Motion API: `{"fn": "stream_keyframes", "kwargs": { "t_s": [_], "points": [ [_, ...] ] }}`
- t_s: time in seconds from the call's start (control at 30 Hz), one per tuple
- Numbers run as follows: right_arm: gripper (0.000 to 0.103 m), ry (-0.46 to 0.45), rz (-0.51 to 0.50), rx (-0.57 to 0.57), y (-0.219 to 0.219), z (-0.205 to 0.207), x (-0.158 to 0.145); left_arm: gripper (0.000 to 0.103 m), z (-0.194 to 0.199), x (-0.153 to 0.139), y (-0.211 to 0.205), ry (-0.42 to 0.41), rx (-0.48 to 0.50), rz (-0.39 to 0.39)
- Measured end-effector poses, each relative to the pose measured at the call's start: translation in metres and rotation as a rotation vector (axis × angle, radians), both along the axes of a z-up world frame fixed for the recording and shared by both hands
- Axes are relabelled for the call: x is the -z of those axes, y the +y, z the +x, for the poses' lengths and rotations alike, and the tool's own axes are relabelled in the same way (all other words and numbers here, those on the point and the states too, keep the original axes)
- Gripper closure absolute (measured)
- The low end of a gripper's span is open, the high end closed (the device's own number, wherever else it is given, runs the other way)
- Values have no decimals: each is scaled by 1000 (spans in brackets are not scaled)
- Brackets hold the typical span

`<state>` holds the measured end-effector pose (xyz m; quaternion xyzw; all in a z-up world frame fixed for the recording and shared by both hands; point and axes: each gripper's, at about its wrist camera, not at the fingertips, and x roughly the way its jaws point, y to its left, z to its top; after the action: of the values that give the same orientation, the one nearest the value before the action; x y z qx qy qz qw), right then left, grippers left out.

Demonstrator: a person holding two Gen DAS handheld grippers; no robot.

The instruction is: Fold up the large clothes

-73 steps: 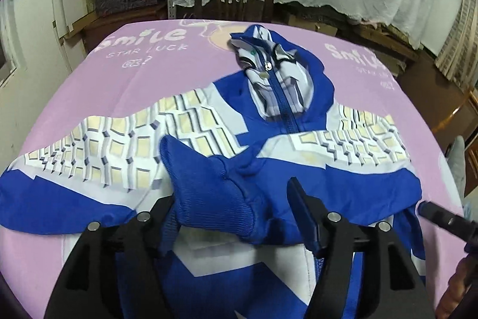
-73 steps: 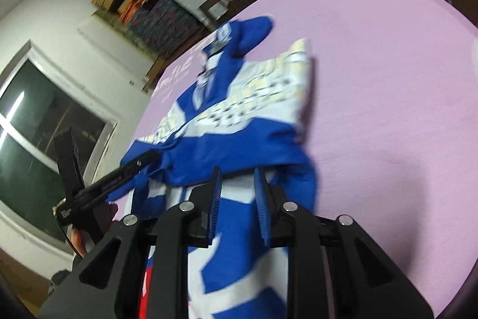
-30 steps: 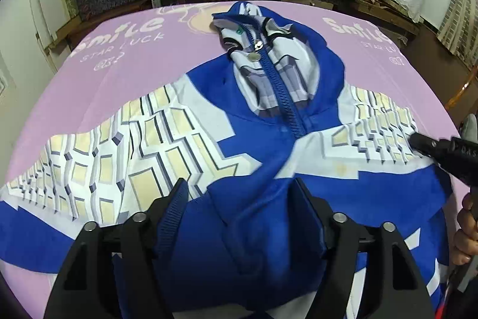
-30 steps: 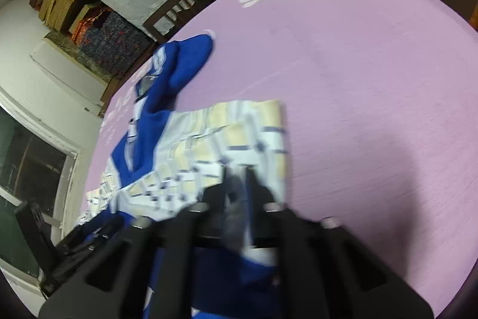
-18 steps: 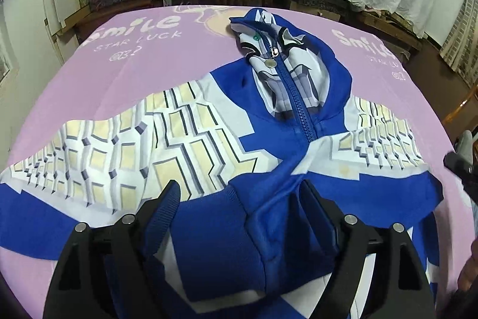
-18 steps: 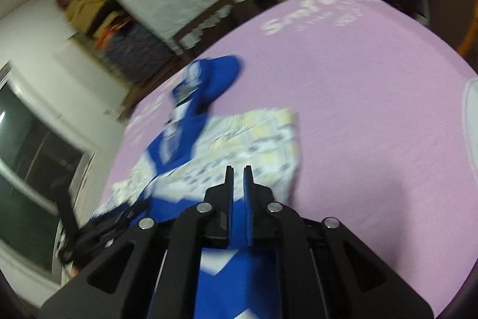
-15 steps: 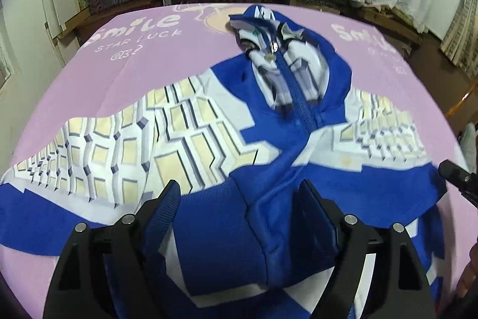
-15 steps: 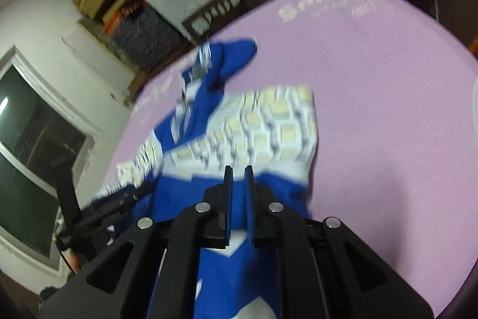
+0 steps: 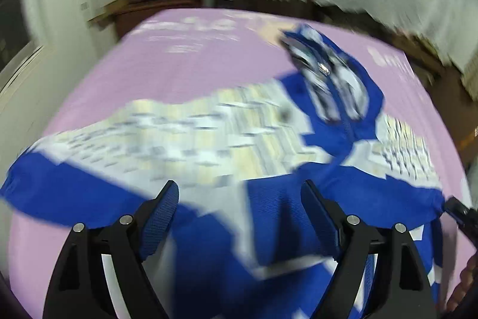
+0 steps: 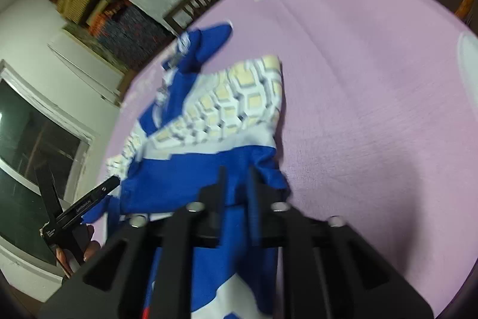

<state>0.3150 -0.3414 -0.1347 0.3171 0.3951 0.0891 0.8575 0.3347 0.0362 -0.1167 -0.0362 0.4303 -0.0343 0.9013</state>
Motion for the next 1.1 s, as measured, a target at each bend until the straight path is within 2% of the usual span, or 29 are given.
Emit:
{"fn": "stream_keyframes", "kwargs": {
  "t_s": [0.03,0.2,0.23,0.33,0.43,0.6,0.9,0.97,1.03,1.1],
  "points": [
    [75,-20,3,8,-2,-6,-4,18,-9,-5,20,-7,-41,-23],
    [74,-65,51,13,-4,-26,-11,18,-44,-7,111,6,-231,-82],
    [73,-72,63,17,-5,-29,-11,19,-52,-4,137,21,-283,-115],
    [68,-93,81,30,-7,-36,-13,22,-68,3,185,51,-379,-205],
    [67,-96,85,36,-7,-41,-12,24,-74,10,214,66,-442,-251],
    [66,-88,85,48,-8,-44,-8,26,-65,13,234,69,-487,-303],
    [64,-63,98,69,-12,-43,-2,28,-32,15,223,48,-509,-271],
    [64,-62,98,75,-13,-43,-1,42,-31,16,224,41,-515,-275],
    [64,-55,101,77,-14,-42,1,76,-30,19,226,47,-508,-278],
    [64,-49,104,79,-14,-41,2,88,-29,20,227,51,-516,-258]
  ]
}}
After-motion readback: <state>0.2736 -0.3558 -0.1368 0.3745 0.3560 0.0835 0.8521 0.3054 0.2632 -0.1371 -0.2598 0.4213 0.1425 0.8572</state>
